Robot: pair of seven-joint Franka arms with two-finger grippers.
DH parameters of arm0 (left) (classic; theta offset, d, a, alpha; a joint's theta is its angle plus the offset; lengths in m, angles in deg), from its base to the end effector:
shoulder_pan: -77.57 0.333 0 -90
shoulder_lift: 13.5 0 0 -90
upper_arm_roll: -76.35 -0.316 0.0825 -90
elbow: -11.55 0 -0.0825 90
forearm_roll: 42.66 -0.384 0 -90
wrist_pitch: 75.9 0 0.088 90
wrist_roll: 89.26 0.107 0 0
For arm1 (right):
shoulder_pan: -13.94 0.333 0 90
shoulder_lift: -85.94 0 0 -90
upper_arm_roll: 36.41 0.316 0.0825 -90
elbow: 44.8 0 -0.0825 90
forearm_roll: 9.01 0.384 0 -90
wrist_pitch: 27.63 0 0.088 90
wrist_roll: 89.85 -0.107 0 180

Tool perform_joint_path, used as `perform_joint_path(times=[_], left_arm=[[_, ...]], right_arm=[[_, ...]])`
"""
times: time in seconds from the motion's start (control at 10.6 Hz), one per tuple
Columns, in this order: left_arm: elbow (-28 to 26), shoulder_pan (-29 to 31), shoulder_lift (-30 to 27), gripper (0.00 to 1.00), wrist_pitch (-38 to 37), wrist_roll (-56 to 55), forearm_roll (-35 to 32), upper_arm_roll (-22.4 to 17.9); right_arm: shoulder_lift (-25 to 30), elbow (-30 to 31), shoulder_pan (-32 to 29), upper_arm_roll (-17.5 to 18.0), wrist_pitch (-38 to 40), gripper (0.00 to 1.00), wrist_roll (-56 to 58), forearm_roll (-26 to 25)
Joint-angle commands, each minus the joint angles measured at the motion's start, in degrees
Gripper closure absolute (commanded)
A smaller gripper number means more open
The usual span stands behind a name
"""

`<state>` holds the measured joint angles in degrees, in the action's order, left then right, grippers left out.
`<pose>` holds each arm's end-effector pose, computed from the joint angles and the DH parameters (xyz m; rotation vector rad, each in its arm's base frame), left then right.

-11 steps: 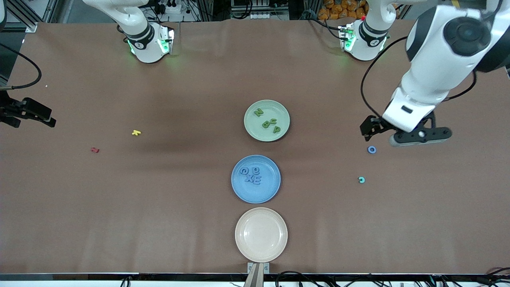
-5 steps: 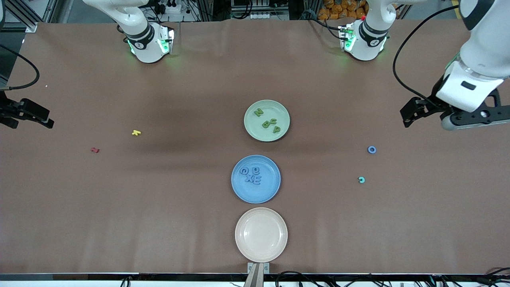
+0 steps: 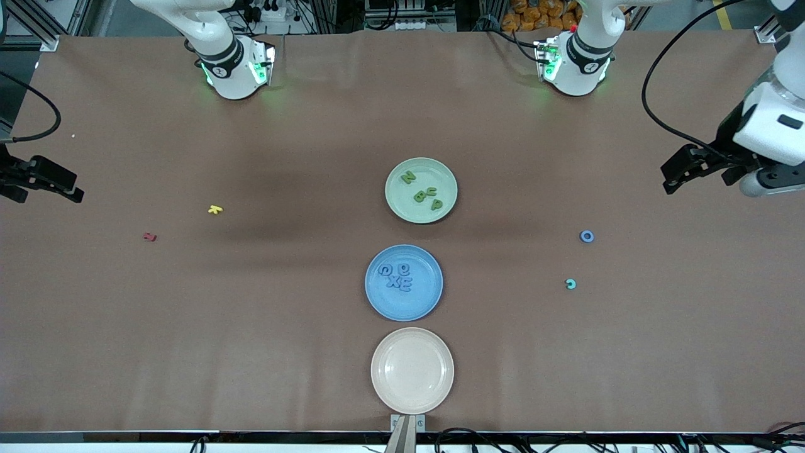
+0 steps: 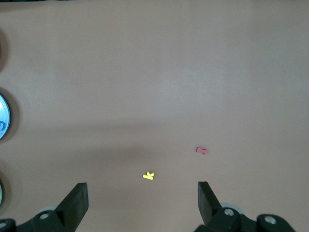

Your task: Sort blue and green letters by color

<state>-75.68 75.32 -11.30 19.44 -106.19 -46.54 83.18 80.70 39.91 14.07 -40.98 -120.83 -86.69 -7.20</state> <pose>0.5702 -0.0829 0.6349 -3.0912 -0.2082 -0.1783 0.5874 -0.0401 0.6213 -3.1196 0.0354 -0.0913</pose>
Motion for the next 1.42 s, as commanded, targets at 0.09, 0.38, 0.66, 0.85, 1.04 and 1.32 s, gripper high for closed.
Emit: perform_joint_path(times=[0.09, 0.38, 0.66, 0.85, 1.04, 1.32], left_arm=[[0.3, 1.9, -1.9, 0.00, -1.5, 1.8, 2.6, 0.3], [0.7, 2.1, -1.9, 0.00, -4.8, 1.9, 2.6, -0.1], [0.8, 2.1, -1.9, 0.00, -4.9, 3.9, 2.1, -0.1], [1.5, 2.2, -1.9, 0.00, -4.9, 5.4, 2.4, -1.3], [1.4, 2.5, -1.9, 0.00, -4.8, 5.6, 2.6, -1.4], [1.5, 2.4, -1.9, 0.00, -4.8, 5.9, 2.6, -1.3]], right_arm=[[-0.5, -0.4, -0.9, 0.8, -0.1, 0.00, -0.4, -0.6], [-0.7, -0.4, -0.8, 0.8, -0.1, 0.00, -0.4, -0.7], [-0.7, -0.4, -1.0, 0.8, -0.7, 0.00, -0.4, -0.6], [-1.3, -0.3, -0.6, 0.7, -1.9, 0.00, -0.4, -0.5], [-1.3, -0.4, -0.6, 0.7, -1.7, 0.00, -0.4, -0.6], [-1.3, -0.4, -0.6, 0.7, -1.6, 0.00, -0.4, -0.5]])
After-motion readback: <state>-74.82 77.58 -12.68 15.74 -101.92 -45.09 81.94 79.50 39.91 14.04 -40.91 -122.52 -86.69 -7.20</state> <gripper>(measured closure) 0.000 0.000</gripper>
